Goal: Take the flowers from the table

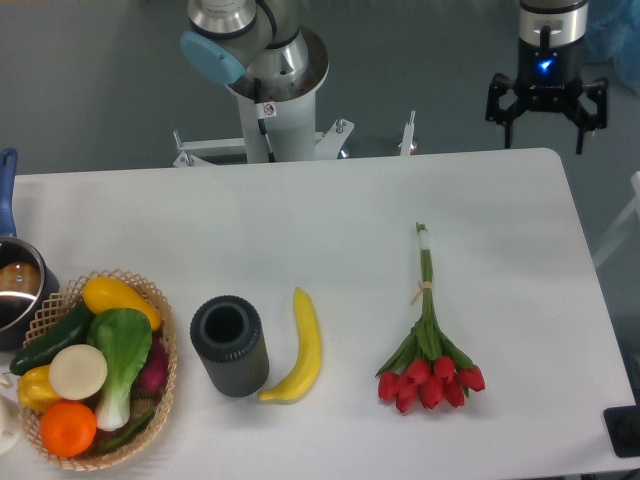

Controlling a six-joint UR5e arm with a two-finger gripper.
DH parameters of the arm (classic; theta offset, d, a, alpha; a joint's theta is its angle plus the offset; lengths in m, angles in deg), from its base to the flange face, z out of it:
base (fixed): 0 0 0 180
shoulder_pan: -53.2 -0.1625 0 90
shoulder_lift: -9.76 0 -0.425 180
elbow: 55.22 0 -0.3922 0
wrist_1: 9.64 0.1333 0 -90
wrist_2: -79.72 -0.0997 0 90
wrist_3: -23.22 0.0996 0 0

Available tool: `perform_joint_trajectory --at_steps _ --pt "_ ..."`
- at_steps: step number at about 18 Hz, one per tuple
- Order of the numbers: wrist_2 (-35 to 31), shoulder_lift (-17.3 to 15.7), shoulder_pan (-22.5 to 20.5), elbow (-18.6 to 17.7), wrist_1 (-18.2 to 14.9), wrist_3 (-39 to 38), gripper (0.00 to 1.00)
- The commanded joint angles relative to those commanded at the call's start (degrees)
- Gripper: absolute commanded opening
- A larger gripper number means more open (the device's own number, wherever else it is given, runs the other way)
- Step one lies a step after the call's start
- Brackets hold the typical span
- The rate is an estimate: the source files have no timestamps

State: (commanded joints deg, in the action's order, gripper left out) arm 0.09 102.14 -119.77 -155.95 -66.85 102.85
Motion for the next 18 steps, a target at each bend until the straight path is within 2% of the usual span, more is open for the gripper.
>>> perform_joint_trajectory --at_steps 7,10,12,14,16,18 --pt "0.0 0.1 0.5 -1.5 0.5 -0.1 1.0" --pt "1.0 0.4 0.6 -3.2 3.7 -0.6 1.0" --pt "2.5 0.1 0.6 -4.7 5.4 -4.8 1.0" --pt "2.5 0.3 0.7 -5.0 5.5 -9.1 1.0" --pt "2.5 0.9 1.7 -5.1 5.4 -10.3 1.0" --pt "2.5 2.5 3.1 -5.0 5.4 -15.2 1.0"
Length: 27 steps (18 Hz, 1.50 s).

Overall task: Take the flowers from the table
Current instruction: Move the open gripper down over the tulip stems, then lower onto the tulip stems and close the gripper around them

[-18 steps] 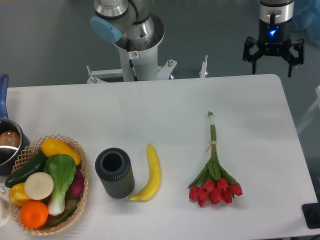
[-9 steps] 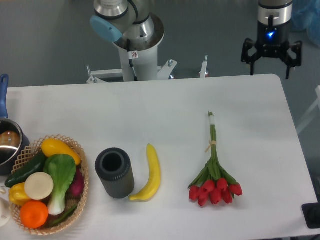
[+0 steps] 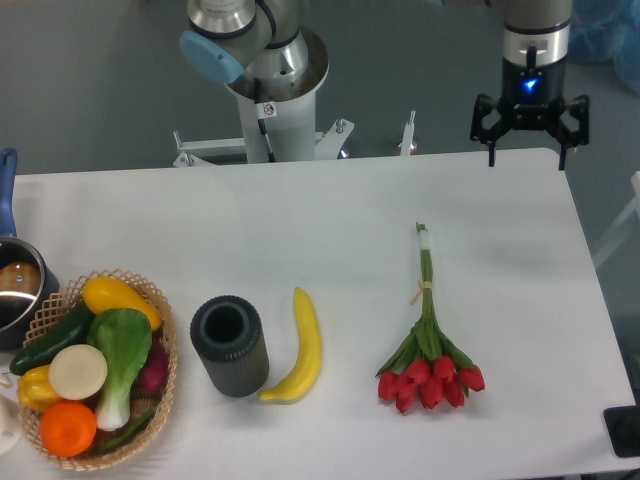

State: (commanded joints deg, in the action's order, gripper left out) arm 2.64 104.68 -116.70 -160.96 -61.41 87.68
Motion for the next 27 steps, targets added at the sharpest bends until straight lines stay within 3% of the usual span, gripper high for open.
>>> perform_joint_trajectory --at_steps 7,15,27 --pt "0.1 10.3 7.4 6.8 0.9 -13.7 1.0" --pt "0.4 17.3 12.1 7.5 1.7 -14.1 1.0" --pt "0.5 24.1 13.5 7.5 4.3 -11.6 1.0"
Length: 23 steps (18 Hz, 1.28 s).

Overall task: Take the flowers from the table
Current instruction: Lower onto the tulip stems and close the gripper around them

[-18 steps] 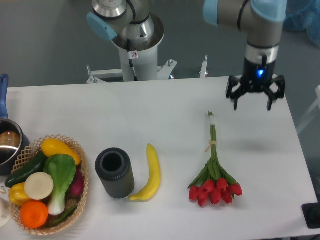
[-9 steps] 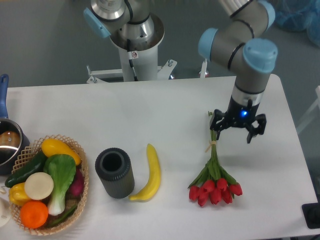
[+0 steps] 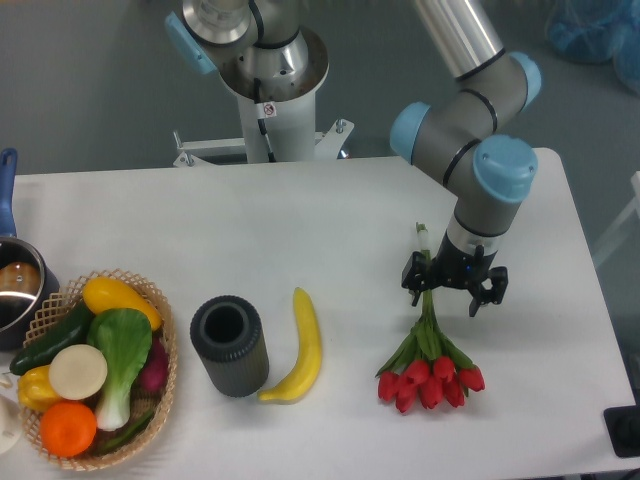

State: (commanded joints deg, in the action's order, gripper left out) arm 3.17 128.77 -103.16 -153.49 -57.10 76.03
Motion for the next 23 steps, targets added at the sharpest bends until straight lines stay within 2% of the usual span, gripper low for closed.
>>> perform_joint_trajectory --at_steps 4,17,20,23 --pt "-0.3 0.0 0.1 -0.8 -0.1 5.9 1.0" --pt "-0.1 1.7 0.7 -0.3 0.0 5.8 1.0" --pt "-0.2 1.8 0.7 -0.2 0.0 5.8 0.89" --pt "-0.2 1.9 0.7 0.0 0.0 5.7 0.71"
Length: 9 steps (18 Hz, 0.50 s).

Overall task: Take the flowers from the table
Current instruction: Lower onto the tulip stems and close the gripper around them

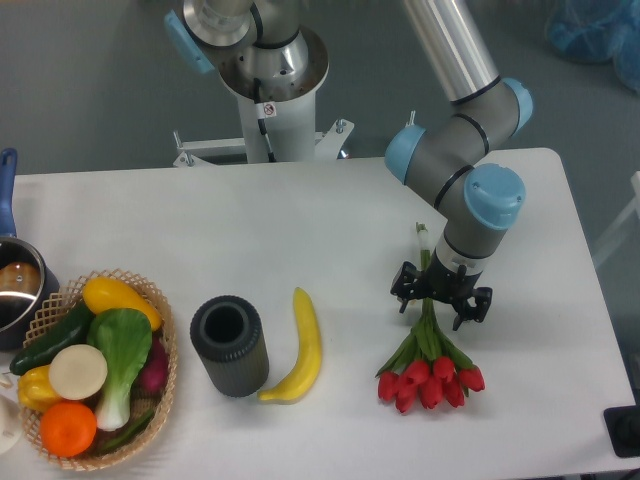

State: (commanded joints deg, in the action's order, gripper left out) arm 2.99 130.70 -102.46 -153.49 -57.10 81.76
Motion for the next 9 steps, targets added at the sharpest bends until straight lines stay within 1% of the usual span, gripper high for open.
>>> perform_joint_trajectory --at_steps 2,6,9 --pt "0.0 0.1 0.1 0.3 0.0 0.0 0.67" --pt "0.0 0.2 0.1 0.4 0.0 0.0 0.67" --pt "0.0 0.2 0.1 0.4 -0.1 0.0 0.58"
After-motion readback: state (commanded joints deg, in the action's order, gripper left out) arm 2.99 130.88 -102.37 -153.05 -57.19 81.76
